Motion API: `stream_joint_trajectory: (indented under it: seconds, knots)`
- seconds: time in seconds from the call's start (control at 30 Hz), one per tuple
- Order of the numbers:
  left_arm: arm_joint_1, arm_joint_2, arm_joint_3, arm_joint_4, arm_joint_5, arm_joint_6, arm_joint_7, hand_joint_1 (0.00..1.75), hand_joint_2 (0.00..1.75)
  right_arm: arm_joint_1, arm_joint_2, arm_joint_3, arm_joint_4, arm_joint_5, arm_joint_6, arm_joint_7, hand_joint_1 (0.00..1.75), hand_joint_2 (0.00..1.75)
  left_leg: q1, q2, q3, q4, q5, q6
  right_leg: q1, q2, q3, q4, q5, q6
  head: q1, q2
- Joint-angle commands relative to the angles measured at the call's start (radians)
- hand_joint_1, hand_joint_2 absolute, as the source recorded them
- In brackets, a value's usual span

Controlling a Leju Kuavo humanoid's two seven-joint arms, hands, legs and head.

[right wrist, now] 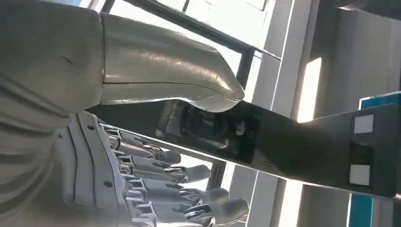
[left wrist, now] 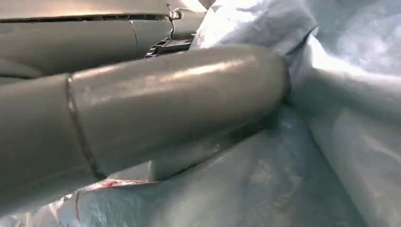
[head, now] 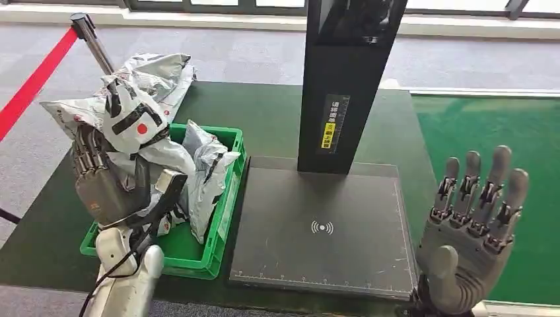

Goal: Moved the parcel from conveyor to table for the left to box.

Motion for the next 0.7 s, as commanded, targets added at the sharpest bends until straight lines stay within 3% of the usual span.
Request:
stream_joint_trajectory:
  seconds: [0.03,0.4,0.43,0.53,0.57,0.6,0.63,0.7]
  knots:
    - [-0.009,-0.010,0.008,0.033,-0.031,-0.013,0.018,0.00,0.00,-0.018,-0.014,0.029,0.040,-0.001,-0.013,0.003,0.00,1.75,0.001,0.000,0.001,-0.001,0.000,0.000,0.001,0.002,0.002,-0.002,0.000,0.000,0.000,0.000]
    - [-0.009,-0.010,0.008,0.033,-0.031,-0.013,0.018,0.00,0.00,-0.018,-0.014,0.029,0.040,-0.001,-0.013,0.003,0.00,1.75,0.000,0.000,0.001,-0.001,0.000,0.000,0.000,0.001,0.001,-0.001,0.000,0.000,0.000,0.000]
    - [-0.010,0.016,-0.025,0.024,-0.107,-0.095,0.039,0.00,0.00,-0.015,-0.017,0.028,0.039,0.003,-0.020,0.002,0.00,1.75,0.001,0.000,0.001,-0.001,0.000,0.000,0.001,0.002,0.001,-0.002,0.001,0.000,0.000,0.000]
    - [-0.025,0.159,-0.228,0.001,-0.107,-0.192,0.251,0.00,0.00,-0.012,-0.021,0.029,0.037,0.011,-0.025,0.001,0.00,1.75,0.001,-0.001,0.000,0.000,0.000,0.000,0.001,0.000,0.001,-0.001,0.000,0.000,0.000,0.000]
    - [-0.056,0.266,-0.350,-0.007,-0.107,-0.244,0.366,0.00,0.00,-0.010,-0.021,0.028,0.034,0.015,-0.026,0.001,0.00,1.75,0.001,-0.001,0.001,-0.001,0.000,0.000,0.001,0.001,0.001,-0.001,0.000,-0.001,0.000,0.000]
    - [-0.072,0.303,-0.410,-0.010,-0.107,-0.257,0.423,0.00,0.00,-0.009,-0.021,0.028,0.032,0.017,-0.026,0.001,0.00,1.75,0.001,-0.001,0.000,0.000,0.000,0.000,0.001,0.000,0.000,-0.001,0.000,-0.001,0.000,0.000]
    - [-0.155,0.447,-0.573,-0.011,-0.107,-0.352,0.544,0.00,0.00,-0.007,-0.021,0.026,0.030,0.018,-0.023,0.001,0.00,1.75,0.001,-0.004,-0.001,0.000,0.001,-0.001,0.002,-0.002,0.000,0.000,0.000,-0.001,0.000,0.000]
    - [-0.199,0.529,-0.601,-0.032,-0.107,-0.442,0.544,0.00,0.00,-0.006,-0.020,0.023,0.028,0.020,-0.017,0.001,0.00,1.75,0.002,-0.006,-0.003,0.001,0.002,-0.001,0.002,-0.004,-0.002,0.001,0.000,-0.002,0.000,0.000]
